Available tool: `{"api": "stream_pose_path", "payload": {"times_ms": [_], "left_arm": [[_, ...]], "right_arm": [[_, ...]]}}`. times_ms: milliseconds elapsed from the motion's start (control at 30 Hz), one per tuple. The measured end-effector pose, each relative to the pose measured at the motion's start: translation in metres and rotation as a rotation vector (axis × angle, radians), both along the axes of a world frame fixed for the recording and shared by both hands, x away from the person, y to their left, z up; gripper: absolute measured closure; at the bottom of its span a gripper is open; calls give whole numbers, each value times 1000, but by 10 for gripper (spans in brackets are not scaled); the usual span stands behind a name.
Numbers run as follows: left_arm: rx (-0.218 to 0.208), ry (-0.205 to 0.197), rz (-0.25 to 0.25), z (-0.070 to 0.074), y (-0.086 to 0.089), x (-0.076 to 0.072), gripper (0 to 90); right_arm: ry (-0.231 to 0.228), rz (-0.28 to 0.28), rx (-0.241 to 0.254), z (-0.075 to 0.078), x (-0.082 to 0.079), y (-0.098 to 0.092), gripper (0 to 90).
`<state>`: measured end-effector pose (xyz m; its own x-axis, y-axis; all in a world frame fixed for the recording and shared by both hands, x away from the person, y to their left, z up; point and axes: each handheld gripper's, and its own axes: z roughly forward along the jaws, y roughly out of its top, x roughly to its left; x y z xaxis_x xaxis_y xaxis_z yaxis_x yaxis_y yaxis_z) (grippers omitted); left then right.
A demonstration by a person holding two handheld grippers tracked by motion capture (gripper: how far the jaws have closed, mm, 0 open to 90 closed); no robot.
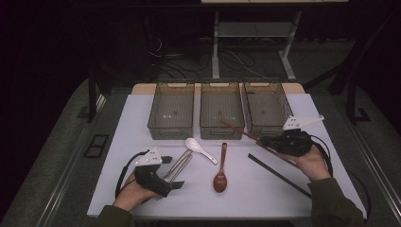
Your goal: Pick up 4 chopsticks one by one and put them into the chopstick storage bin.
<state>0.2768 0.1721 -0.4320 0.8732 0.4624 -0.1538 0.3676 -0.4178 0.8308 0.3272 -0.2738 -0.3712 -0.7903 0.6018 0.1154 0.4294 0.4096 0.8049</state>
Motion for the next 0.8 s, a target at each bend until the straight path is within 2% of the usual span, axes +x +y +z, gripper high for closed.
{"api": "stream_pose_path", "payload": {"times_ms": [800], "left_arm": [[-3,0,5,-1,-1,-1,0]], "right_arm": [[20,-32,-18,8,35,70,851]]}}
